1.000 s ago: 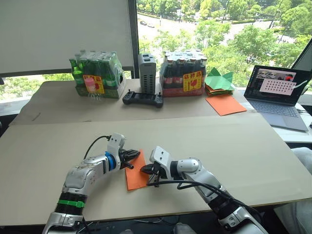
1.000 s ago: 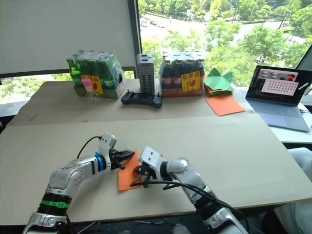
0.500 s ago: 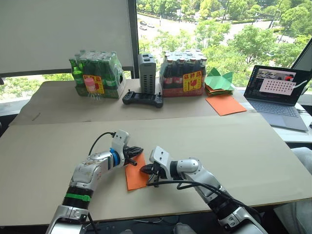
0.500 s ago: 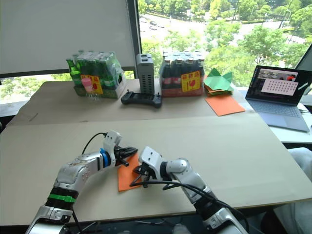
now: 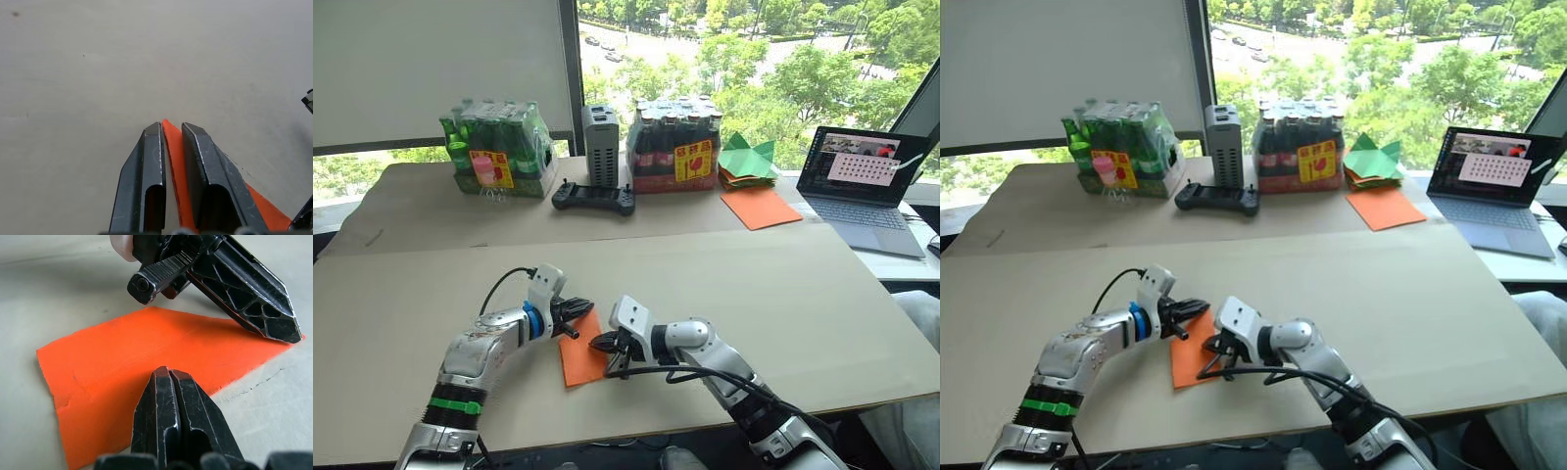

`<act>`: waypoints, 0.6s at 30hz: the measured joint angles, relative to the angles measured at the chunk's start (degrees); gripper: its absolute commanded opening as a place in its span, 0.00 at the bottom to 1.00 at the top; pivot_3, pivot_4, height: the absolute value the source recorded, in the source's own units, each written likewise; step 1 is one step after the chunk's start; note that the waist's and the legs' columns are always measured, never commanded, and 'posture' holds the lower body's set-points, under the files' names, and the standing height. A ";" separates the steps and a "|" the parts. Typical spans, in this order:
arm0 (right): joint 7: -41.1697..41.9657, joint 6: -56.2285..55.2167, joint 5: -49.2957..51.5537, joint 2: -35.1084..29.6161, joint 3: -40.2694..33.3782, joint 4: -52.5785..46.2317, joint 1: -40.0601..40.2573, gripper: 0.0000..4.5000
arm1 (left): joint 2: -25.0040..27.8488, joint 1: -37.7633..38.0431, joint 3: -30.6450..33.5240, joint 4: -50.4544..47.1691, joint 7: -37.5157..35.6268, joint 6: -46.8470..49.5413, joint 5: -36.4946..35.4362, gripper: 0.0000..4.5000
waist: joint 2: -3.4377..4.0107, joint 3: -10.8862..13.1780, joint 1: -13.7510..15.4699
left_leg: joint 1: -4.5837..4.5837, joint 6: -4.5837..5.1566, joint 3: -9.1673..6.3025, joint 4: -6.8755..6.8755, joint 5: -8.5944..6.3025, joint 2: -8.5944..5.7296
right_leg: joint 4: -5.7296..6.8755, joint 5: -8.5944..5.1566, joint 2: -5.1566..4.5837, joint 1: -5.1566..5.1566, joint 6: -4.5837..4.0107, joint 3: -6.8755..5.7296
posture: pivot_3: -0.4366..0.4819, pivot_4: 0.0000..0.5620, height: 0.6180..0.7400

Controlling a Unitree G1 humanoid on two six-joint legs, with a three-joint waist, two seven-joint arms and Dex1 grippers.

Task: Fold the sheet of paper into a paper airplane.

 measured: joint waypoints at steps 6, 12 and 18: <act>0.07 0.00 0.01 0.03 0.26 -0.17 -0.01 0.00 | 2.78 3.87 2.14 -3.72 -1.59 1.26 -1.97 0.16 | 0.00 0.00 -0.57 | -0.02 -0.01 0.01 -0.18 -0.01 -0.01 | -0.13 -0.01 -0.03 -0.06 0.01 0.02 | 0.48 0.27 1.00; 0.08 0.00 0.01 0.02 0.41 -0.16 -0.02 0.00 | 3.42 6.24 5.81 -4.65 -2.25 2.90 -5.04 0.16 | -0.01 0.01 -0.59 | -0.03 -0.01 0.02 -0.16 -0.01 -0.01 | -0.12 -0.01 -0.03 -0.08 0.01 0.03 | 0.48 0.27 1.00; 0.34 -0.02 0.01 -0.10 0.38 -0.39 -0.07 0.00 | 2.31 7.09 11.09 -4.64 -1.73 7.31 -10.20 0.01 | -0.04 0.02 -0.52 | -0.32 -0.01 0.01 -0.13 -0.01 -0.01 | -0.06 0.00 -0.03 -0.36 0.00 0.02 | 0.48 0.27 1.00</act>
